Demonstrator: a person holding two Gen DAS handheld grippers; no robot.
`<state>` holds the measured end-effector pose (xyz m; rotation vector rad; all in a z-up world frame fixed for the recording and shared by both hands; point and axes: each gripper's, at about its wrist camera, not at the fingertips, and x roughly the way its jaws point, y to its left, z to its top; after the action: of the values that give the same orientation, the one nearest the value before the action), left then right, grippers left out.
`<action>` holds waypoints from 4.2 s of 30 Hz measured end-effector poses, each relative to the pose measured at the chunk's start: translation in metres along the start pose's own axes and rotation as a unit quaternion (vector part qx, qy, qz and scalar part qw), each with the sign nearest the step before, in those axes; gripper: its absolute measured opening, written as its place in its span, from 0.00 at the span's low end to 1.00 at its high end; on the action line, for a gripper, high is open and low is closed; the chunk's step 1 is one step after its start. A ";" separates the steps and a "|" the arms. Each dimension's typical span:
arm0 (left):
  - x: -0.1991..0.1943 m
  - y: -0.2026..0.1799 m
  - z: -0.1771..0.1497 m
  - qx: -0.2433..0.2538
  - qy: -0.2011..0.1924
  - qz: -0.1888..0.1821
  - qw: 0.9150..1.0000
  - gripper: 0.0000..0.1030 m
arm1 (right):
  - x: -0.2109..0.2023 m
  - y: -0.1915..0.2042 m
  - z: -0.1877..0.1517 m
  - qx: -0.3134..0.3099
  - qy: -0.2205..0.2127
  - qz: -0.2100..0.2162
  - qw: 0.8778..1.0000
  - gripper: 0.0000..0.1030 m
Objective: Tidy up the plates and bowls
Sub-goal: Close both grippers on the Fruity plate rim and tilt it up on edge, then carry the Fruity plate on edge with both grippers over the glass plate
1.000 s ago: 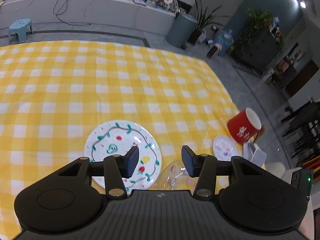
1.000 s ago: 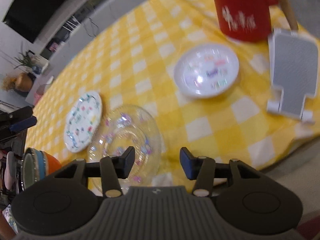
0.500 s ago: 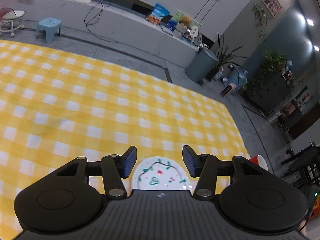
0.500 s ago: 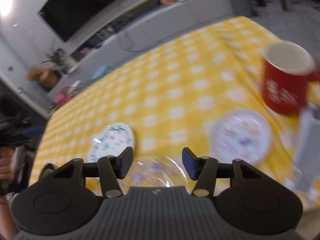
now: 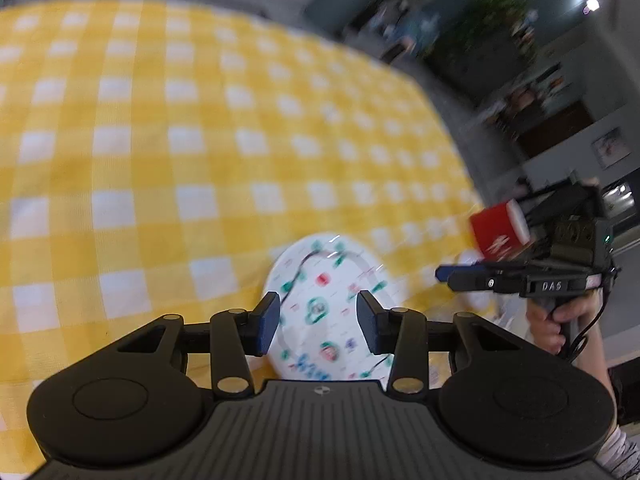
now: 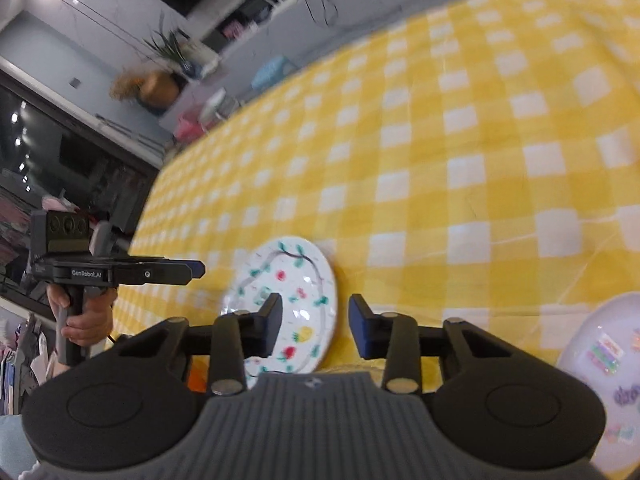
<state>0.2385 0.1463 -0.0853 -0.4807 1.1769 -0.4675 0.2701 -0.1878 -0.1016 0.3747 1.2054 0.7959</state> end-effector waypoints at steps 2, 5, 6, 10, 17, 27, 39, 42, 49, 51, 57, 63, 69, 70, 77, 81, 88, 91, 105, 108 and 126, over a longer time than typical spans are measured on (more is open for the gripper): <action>0.012 0.008 0.002 -0.009 0.024 0.001 1.000 0.43 | 0.014 -0.006 0.003 -0.001 0.021 -0.004 1.000 0.33; 0.021 0.017 0.000 -0.017 0.040 -0.001 0.999 0.40 | 0.029 -0.011 0.003 -0.001 0.041 0.030 0.999 0.33; 0.023 0.021 -0.001 -0.020 0.042 -0.007 0.999 0.39 | 0.033 -0.013 0.002 -0.002 0.048 0.037 0.998 0.32; 0.027 0.037 -0.001 -0.047 0.046 -0.029 0.997 0.36 | 0.048 -0.017 0.002 -0.008 0.069 0.032 0.997 0.24; 0.030 0.056 0.002 -0.081 0.041 -0.084 0.992 0.32 | 0.051 -0.028 -0.002 0.024 0.067 0.071 0.995 0.22; 0.034 0.081 -0.002 -0.141 0.032 -0.126 0.982 0.28 | 0.054 -0.033 -0.003 0.049 0.062 0.095 0.992 0.19; 0.037 0.087 -0.005 -0.167 0.031 -0.120 0.978 0.12 | 0.047 -0.037 -0.005 0.068 0.054 0.070 0.994 0.03; 0.034 0.080 -0.002 -0.158 0.033 -0.115 0.980 0.12 | 0.046 -0.032 -0.004 0.075 0.049 0.051 0.995 0.03; 0.031 0.069 0.003 -0.157 0.033 -0.071 0.984 0.12 | 0.037 -0.029 -0.001 0.111 0.025 0.056 0.992 0.04; 0.031 0.064 0.004 -0.151 0.033 -0.064 0.986 0.12 | 0.036 -0.027 0.001 0.111 0.022 0.058 0.992 0.04; 0.026 0.055 0.008 -0.158 0.032 -0.057 0.985 0.12 | 0.029 -0.029 -0.002 0.139 0.015 0.067 0.988 0.03; 0.016 0.042 0.013 -0.160 0.011 -0.078 0.984 0.12 | 0.013 -0.021 -0.005 0.150 0.003 0.065 0.987 0.03; 0.017 0.019 0.014 -0.139 0.014 -0.088 0.986 0.12 | -0.009 -0.012 -0.017 0.135 -0.007 0.053 0.989 0.03; 0.018 0.014 0.014 -0.132 0.017 -0.088 0.987 0.12 | -0.014 -0.013 -0.020 0.137 -0.009 0.052 0.989 0.03; 0.034 -0.022 0.005 -0.094 0.051 -0.074 0.992 0.12 | -0.041 -0.023 -0.050 0.162 -0.024 0.041 0.986 0.03; 0.045 -0.046 -0.001 -0.069 0.069 -0.059 0.994 0.12 | -0.058 -0.026 -0.069 0.170 -0.030 0.035 0.984 0.03; 0.067 -0.074 -0.011 -0.032 0.098 -0.048 0.993 0.12 | -0.076 -0.041 -0.102 0.207 -0.035 0.028 0.977 0.03; 0.072 -0.082 -0.015 -0.021 0.106 -0.040 0.993 0.13 | -0.081 -0.045 -0.114 0.215 -0.032 0.023 0.976 0.04; 0.099 -0.100 -0.023 0.002 0.134 -0.014 0.991 0.13 | -0.088 -0.067 -0.134 0.254 -0.027 -0.004 0.967 0.05; 0.101 -0.102 -0.024 0.009 0.136 -0.008 0.991 0.13 | -0.087 -0.070 -0.137 0.258 -0.027 -0.006 0.966 0.06; 0.097 -0.124 -0.031 0.058 0.120 0.051 0.990 0.16 | -0.084 -0.047 -0.133 0.187 -0.051 -0.089 0.977 0.07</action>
<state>0.2276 -0.0134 -0.0956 -0.2670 1.3908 -0.5115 0.1513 -0.2997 -0.1201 0.5992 1.2713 0.3866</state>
